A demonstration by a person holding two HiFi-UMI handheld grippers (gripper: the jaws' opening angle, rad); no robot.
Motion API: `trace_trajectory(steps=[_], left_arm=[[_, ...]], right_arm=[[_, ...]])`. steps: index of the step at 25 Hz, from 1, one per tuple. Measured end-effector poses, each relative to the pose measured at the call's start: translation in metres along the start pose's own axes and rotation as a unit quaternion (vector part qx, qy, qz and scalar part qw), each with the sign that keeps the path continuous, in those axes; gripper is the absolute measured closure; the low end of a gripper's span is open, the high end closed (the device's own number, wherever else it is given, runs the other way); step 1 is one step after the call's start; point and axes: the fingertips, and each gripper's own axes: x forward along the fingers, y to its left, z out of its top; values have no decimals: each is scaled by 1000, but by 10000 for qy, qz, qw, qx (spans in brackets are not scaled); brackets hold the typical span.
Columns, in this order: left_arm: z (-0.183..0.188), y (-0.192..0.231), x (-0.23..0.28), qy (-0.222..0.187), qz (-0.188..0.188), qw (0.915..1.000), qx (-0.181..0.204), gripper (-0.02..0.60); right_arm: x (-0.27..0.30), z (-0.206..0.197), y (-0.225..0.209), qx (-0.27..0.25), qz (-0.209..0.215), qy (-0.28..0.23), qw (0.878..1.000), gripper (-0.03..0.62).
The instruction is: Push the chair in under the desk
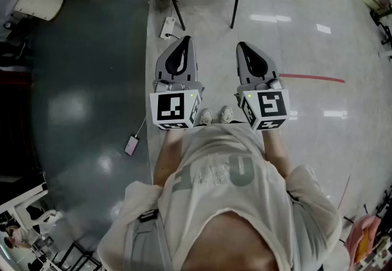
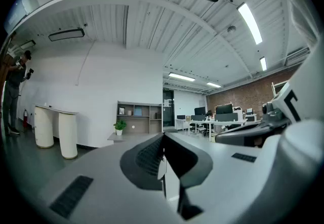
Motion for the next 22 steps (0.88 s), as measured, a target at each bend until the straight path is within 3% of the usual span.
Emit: trace_trajectory(steps=[9,14,19,22], left_arm=[[-9,2,6,64,139,9999,49,569],[-17,2,9,138,309,9994,-10,569],[-19,-4,19,113,331,9994,37,569],[-27,-6,25,157,300,9994,3,569]], right_arm=[[2,-5,-25,369,-12,1,9993,579],[-5,-21,-39,826,149,103,9964,580],[-5,-21,-51,1136,494,-197,9921,579],[2,-29,-57,1240,596,-41,9905,577]])
